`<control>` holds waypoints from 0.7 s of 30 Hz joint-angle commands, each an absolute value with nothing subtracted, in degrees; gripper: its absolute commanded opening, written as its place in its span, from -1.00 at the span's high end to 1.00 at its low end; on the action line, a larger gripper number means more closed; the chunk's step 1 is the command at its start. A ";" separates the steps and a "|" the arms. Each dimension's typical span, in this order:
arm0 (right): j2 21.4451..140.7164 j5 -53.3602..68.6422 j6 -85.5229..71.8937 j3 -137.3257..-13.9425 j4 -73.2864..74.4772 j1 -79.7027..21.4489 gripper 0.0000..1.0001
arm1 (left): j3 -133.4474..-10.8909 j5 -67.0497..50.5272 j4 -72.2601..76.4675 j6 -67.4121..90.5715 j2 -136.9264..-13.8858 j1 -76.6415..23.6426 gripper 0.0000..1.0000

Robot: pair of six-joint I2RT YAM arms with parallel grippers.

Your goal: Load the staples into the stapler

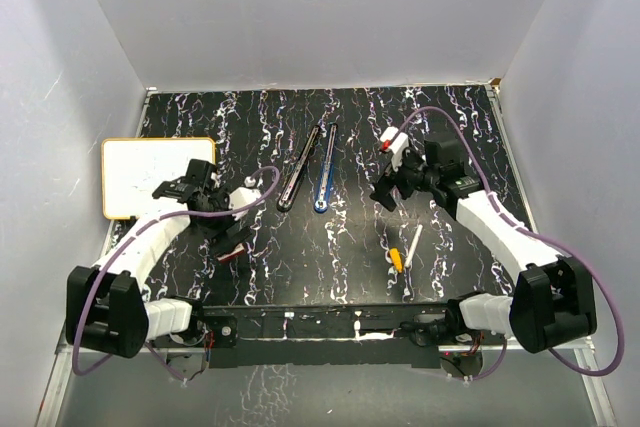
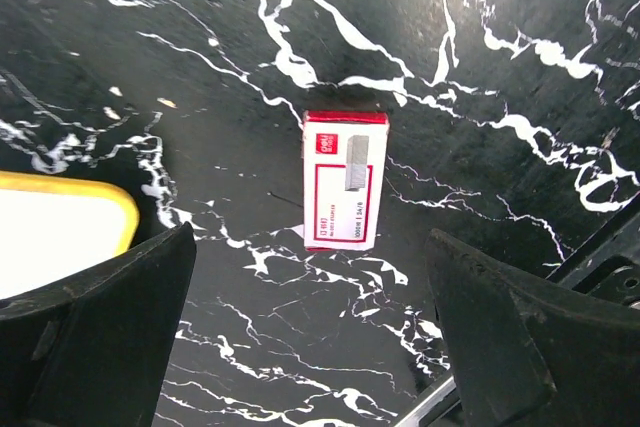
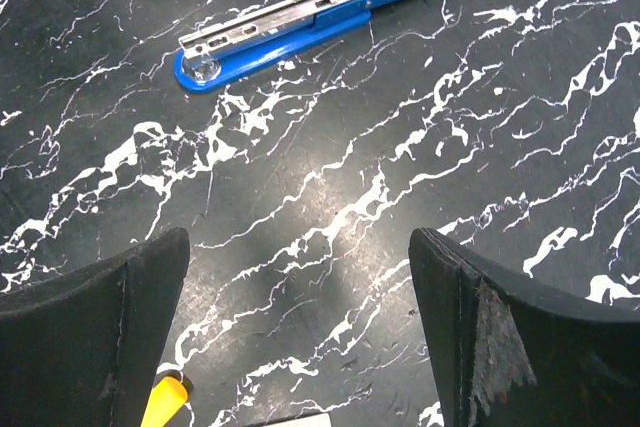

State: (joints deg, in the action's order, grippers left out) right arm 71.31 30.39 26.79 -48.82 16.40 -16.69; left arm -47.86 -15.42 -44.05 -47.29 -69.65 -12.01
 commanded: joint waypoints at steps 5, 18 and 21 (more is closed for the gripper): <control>68.23 36.47 25.33 -45.86 11.90 -13.73 -0.98 | -42.88 -15.09 -44.10 -52.72 -72.69 -12.03 -0.83; 69.86 38.36 24.93 -45.70 11.99 -12.93 -0.98 | -35.80 -14.26 -36.70 -54.30 -72.61 -11.97 -0.24; 70.11 38.72 24.64 -45.79 11.94 -12.64 -0.98 | -35.03 -14.67 -34.92 -54.00 -71.65 -12.00 -0.09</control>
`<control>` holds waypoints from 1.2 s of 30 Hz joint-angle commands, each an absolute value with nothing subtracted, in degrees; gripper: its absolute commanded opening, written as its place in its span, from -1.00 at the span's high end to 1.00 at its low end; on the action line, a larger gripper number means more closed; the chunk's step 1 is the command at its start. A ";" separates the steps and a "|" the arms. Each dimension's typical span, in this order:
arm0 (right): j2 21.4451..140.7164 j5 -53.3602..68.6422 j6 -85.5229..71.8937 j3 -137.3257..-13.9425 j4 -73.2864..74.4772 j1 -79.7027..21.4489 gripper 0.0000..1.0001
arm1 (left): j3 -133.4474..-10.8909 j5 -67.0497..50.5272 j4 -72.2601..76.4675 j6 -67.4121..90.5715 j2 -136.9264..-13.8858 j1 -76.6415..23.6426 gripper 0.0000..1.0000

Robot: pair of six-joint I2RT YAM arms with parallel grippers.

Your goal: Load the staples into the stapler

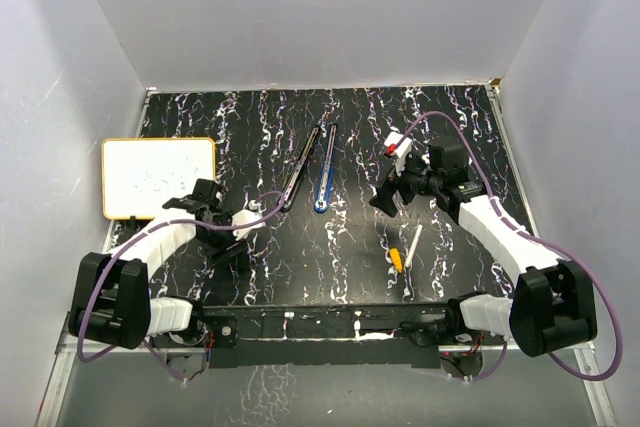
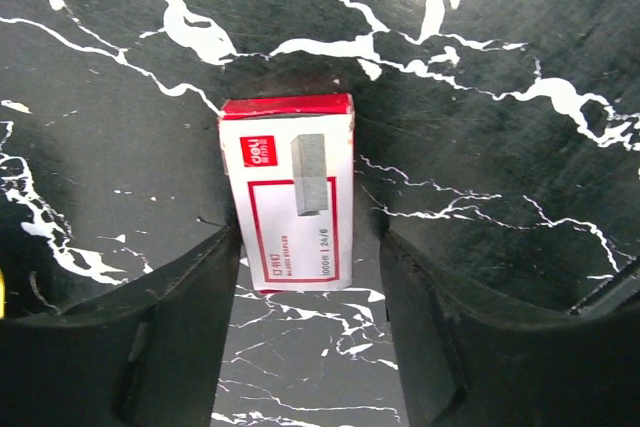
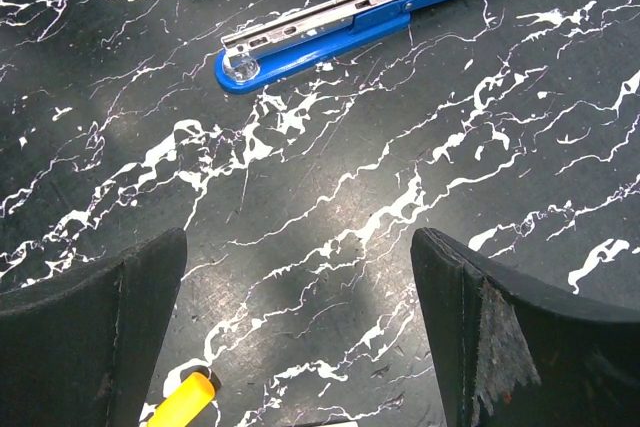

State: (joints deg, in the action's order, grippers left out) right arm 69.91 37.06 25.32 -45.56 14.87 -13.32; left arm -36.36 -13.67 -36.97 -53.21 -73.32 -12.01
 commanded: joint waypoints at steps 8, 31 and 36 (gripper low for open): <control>69.92 41.72 22.53 -45.79 11.47 -11.74 -0.98 | -33.12 -15.63 -31.71 -51.89 -70.90 -12.07 0.25; 99.63 60.09 -9.56 -54.57 -12.68 -26.67 -0.86 | -46.59 -24.05 -35.49 -47.34 -73.29 -22.35 0.46; 106.22 57.85 -23.32 -53.43 -27.80 -31.07 -0.67 | -49.60 -25.35 -36.44 -44.51 -73.28 -23.23 0.46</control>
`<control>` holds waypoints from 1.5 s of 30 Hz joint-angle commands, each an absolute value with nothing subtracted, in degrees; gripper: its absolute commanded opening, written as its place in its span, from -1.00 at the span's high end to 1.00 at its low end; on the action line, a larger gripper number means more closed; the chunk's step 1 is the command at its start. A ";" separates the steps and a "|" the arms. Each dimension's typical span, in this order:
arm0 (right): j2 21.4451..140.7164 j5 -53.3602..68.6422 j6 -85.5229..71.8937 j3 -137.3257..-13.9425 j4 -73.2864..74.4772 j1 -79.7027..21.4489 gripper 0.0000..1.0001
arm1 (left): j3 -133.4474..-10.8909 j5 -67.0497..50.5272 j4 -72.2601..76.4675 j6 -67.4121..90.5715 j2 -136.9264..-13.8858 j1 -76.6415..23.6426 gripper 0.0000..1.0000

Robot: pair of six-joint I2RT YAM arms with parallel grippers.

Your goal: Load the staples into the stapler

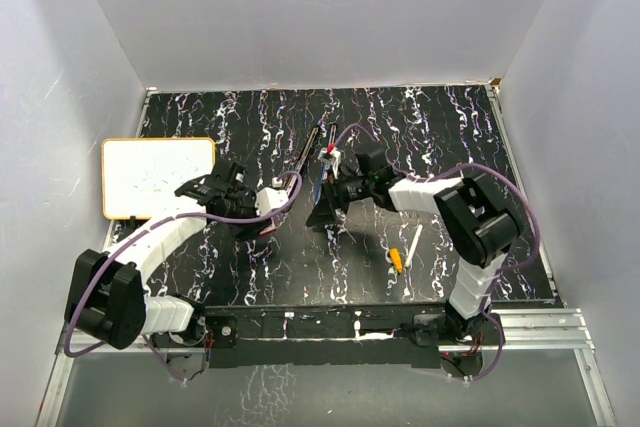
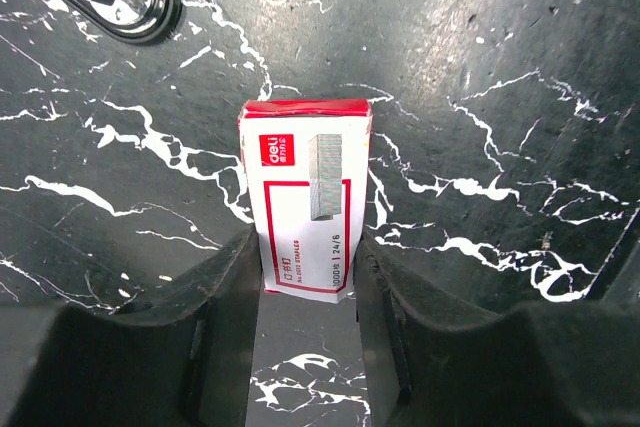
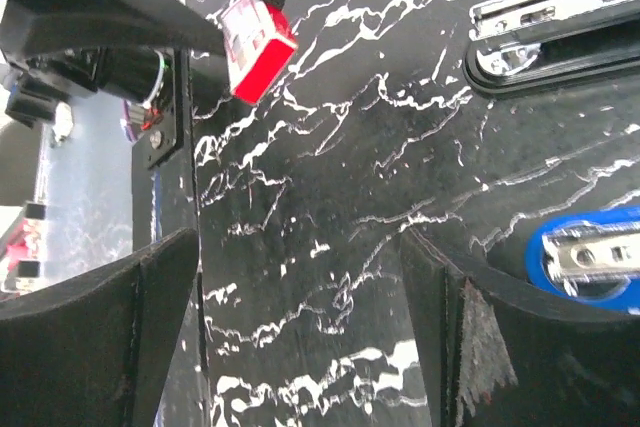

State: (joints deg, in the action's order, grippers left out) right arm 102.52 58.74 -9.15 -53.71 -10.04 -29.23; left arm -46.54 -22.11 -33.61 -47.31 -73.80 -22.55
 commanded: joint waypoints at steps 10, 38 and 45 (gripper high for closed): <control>114.46 57.88 -33.28 -60.58 -31.16 -35.87 -0.46 | -50.05 -25.40 -36.74 -40.96 -71.21 -24.90 0.47; 115.04 60.06 -33.71 -63.39 -30.67 -39.50 0.26 | -48.54 -19.48 -35.60 -40.14 -70.65 -29.34 0.47; 115.09 61.15 -32.97 -63.06 -30.76 -39.54 0.44 | -47.52 -19.03 -35.32 -40.75 -70.46 -29.59 0.48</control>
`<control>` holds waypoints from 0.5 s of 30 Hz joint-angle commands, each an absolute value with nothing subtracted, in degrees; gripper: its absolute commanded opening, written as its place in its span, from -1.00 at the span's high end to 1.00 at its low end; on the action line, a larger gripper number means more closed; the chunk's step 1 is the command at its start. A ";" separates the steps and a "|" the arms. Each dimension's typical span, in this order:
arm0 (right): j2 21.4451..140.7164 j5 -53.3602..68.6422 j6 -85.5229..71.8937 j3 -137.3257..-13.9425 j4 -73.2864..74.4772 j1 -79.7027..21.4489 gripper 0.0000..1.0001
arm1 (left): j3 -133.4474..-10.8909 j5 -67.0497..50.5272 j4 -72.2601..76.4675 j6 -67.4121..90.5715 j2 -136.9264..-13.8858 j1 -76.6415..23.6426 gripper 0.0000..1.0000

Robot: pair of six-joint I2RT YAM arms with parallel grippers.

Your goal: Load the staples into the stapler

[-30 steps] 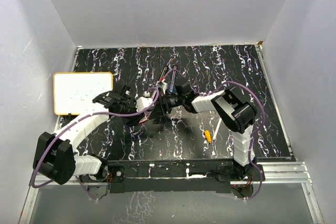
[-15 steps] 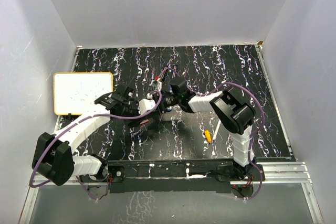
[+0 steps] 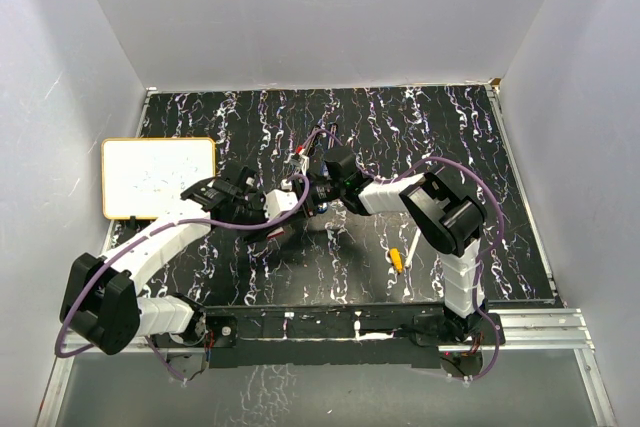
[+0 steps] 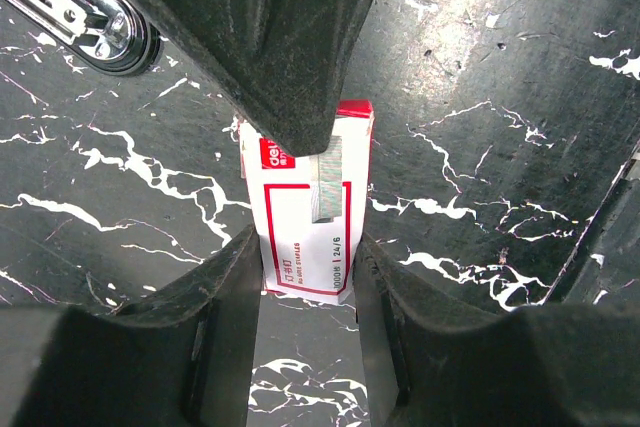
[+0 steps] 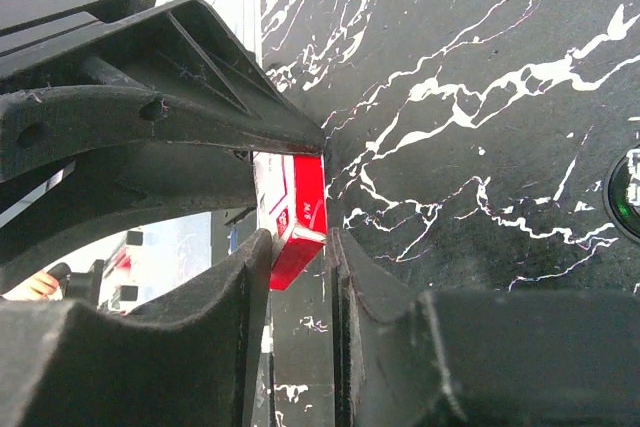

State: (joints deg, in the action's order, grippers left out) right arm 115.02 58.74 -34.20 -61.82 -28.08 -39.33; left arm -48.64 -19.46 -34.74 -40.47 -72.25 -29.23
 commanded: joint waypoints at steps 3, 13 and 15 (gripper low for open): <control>115.30 61.51 -32.72 -63.02 -30.76 -39.45 0.49 | -46.99 -18.90 -35.18 -41.27 -70.32 -29.54 0.47; 116.71 64.77 -32.10 -63.40 -30.93 -39.25 0.53 | -45.89 -19.35 -34.73 -42.78 -69.53 -29.67 0.48; 117.01 65.86 -31.72 -63.61 -30.94 -39.24 0.52 | -45.84 -19.42 -34.68 -42.91 -69.45 -29.72 0.47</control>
State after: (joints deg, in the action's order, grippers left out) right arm 116.14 60.84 -33.17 -61.82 -27.53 -39.27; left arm -46.72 -19.14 -33.52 -42.15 -71.42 -29.67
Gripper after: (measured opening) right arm 0.240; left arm 0.358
